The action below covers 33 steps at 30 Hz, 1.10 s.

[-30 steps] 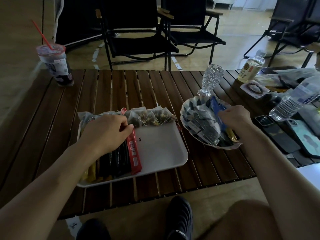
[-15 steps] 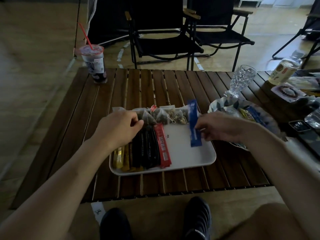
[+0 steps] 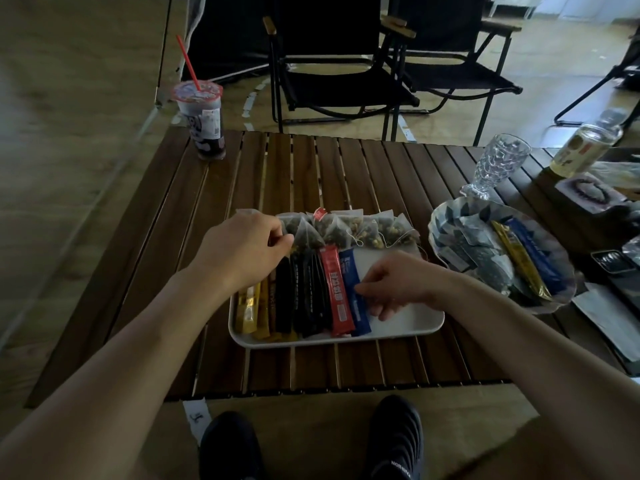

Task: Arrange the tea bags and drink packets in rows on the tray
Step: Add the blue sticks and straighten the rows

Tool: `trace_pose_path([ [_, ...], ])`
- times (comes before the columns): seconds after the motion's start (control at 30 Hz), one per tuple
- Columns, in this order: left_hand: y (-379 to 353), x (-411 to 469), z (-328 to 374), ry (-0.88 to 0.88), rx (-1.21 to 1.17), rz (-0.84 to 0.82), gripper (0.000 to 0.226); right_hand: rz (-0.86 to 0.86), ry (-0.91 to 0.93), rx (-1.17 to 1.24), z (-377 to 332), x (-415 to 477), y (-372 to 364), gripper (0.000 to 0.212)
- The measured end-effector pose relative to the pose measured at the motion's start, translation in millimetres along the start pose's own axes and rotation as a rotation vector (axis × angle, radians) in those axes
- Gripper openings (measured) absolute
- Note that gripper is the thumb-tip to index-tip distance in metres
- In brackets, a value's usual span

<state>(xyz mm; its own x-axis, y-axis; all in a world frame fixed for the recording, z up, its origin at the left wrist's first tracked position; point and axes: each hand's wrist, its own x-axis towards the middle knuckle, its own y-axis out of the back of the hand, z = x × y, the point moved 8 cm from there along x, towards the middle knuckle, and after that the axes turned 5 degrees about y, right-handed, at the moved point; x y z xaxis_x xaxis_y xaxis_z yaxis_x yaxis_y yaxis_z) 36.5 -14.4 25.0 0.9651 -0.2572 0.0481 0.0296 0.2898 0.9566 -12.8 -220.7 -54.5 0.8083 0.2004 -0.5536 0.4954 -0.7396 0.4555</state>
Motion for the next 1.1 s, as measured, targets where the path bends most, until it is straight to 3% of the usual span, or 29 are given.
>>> trace_pose_path([
  [0.37,-0.5,-0.2,3.7,-0.010,0.007,-0.002,0.024,0.101,0.095,-0.138,-5.9,3.1,4.3,0.017],
  [0.6,-3.5,0.9,2.3,-0.018,0.007,-0.009,0.024,0.086,0.079,-0.190,-10.7,0.8,-1.7,0.054],
  [0.83,-5.2,1.3,0.9,-0.026,-0.006,-0.012,0.024,0.089,0.276,-0.512,-28.3,-12.1,2.6,0.099],
  [1.1,-6.7,0.7,1.6,-0.037,-0.010,-0.026,0.022,-0.043,0.243,-0.554,-19.5,-9.0,-2.7,0.100],
])
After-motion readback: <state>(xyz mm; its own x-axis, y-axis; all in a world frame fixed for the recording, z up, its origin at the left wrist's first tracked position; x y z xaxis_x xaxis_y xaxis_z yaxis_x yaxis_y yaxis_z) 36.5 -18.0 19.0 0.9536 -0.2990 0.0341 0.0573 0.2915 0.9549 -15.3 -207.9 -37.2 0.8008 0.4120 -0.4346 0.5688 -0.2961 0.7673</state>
